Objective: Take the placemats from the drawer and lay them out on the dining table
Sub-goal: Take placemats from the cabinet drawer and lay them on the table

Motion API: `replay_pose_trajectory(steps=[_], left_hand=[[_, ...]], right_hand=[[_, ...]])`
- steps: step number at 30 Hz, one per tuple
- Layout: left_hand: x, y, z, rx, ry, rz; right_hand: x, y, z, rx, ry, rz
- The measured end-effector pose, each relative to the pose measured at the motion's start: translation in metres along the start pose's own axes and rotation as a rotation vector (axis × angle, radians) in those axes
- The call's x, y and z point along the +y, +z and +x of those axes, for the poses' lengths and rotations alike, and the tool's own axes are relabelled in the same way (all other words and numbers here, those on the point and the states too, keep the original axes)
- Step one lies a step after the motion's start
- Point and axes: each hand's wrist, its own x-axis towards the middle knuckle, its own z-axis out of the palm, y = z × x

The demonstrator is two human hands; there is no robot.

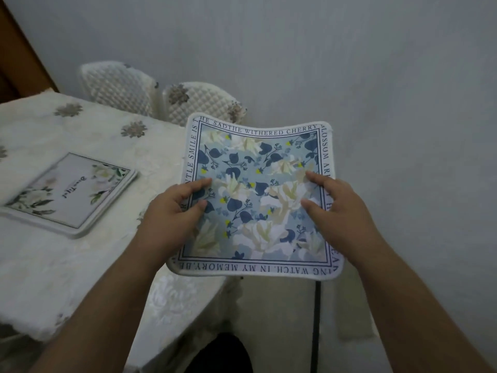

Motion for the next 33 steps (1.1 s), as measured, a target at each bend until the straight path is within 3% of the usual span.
replay_pose_trajectory(steps=[6, 19, 33], left_hand=[[-0.012, 0.051, 0.104, 0.058, -0.041, 0.027], [0.014, 0.131, 0.345, 0.125, -0.066, 0.031], [0.036, 0.180, 0.434, 0.700, -0.337, 0.047]], right_hand=[[0.037, 0.013, 0.137, -0.093, -0.065, -0.046], [0.068, 0.000, 0.401, -0.106, -0.104, -0.079], [0.051, 0.060, 0.658, -0.571, -0.514, 0.046]])
